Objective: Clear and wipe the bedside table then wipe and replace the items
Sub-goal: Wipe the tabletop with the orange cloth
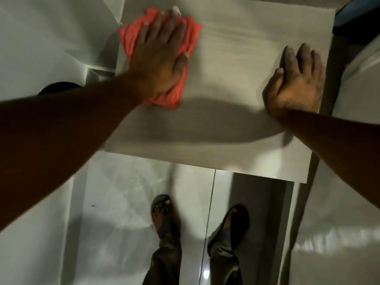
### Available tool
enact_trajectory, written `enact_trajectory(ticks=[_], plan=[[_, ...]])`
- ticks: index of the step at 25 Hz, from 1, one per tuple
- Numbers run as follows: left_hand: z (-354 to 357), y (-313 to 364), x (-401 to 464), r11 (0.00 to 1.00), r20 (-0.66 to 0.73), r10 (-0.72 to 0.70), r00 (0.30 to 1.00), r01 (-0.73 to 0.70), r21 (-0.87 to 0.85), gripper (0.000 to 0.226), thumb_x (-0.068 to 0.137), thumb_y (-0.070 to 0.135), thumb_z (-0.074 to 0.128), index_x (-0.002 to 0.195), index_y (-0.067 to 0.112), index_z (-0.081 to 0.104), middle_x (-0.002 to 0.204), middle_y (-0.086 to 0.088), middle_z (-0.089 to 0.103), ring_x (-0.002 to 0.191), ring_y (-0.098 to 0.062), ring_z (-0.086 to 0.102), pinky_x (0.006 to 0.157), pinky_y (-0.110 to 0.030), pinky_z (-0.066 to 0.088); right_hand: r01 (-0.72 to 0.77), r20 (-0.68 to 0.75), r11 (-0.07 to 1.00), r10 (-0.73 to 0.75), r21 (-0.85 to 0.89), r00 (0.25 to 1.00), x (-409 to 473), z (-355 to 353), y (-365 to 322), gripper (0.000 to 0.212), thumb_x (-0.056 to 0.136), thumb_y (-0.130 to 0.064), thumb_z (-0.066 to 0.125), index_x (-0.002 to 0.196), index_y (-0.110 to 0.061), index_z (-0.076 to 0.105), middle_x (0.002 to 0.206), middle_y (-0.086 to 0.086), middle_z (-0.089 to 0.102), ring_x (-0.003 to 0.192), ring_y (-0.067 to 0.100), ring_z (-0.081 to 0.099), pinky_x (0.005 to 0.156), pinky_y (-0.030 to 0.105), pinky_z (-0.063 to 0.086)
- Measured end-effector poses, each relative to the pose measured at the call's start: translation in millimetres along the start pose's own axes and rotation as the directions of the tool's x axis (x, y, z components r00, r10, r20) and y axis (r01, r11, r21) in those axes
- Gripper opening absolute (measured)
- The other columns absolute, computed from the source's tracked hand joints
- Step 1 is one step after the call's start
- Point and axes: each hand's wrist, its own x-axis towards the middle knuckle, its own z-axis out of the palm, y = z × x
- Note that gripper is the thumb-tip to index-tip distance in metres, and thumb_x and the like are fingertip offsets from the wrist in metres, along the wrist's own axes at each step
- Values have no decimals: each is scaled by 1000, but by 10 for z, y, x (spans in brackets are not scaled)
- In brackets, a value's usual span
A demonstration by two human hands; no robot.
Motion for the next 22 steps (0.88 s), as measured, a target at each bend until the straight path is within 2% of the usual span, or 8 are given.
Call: enact_trajectory(ticks=[2,7,10,13,15,17,19,22], plan=[[13,14,103,1000,-28,-10,1000,9,-26,69,100,50,25,159,16,20,169,-13,16,155,-35,16,125,-52,16,1,-14,1000,-1,4,1000,11,10,-5,59,100,-39,32,156,-21,32,166,14,24,153,37,19,126,49,11],[187,915,-1346,903,32,429,903,-428,-38,68,101,48,31,160,19,18,170,-12,13,157,-35,8,124,-55,12,-19,-14,1000,19,11,1000,20,5,-20,59,99,-38,33,156,-21,34,166,14,25,153,37,19,125,51,12],[186,937,-1630,828,92,561,823,-559,-48,67,101,47,32,160,19,19,170,-9,13,157,-33,8,125,-54,12,-25,-1,1000,25,18,1000,3,18,-15,59,99,-38,32,156,-22,32,166,14,24,153,37,18,125,51,11],[120,549,-875,904,37,427,904,-427,-3,64,102,49,25,159,20,23,169,-10,18,156,-34,16,123,-53,17,-28,4,999,28,21,1000,32,29,-7,59,100,-40,31,157,-24,30,166,12,23,154,36,16,126,51,10],[23,231,-194,987,20,161,987,-161,1,66,102,50,20,160,19,20,169,-11,16,156,-34,16,124,-52,17,-24,5,1000,24,17,1000,19,26,9,60,100,-41,31,157,-24,30,166,13,23,154,36,16,126,50,10],[-47,154,192,997,7,-69,998,69,-25,69,100,51,19,160,17,18,169,-12,16,156,-35,14,125,-52,14,-12,15,999,12,33,1000,6,24,10,60,100,-42,30,157,-24,29,166,13,23,154,36,16,125,50,10],[10,437,129,997,-32,-31,999,29,-70,67,100,48,25,159,16,21,168,-13,21,155,-36,17,125,-52,14,-12,11,999,12,38,1000,33,26,-16,60,99,-42,30,157,-24,30,166,13,23,154,36,16,125,50,10],[149,1207,-890,943,-77,315,946,-321,-86,66,98,43,38,159,20,24,167,-13,25,155,-36,18,124,-54,14,-27,2,999,27,38,1000,28,21,-18,59,99,-39,32,156,-22,33,165,14,25,153,37,18,125,52,12]])
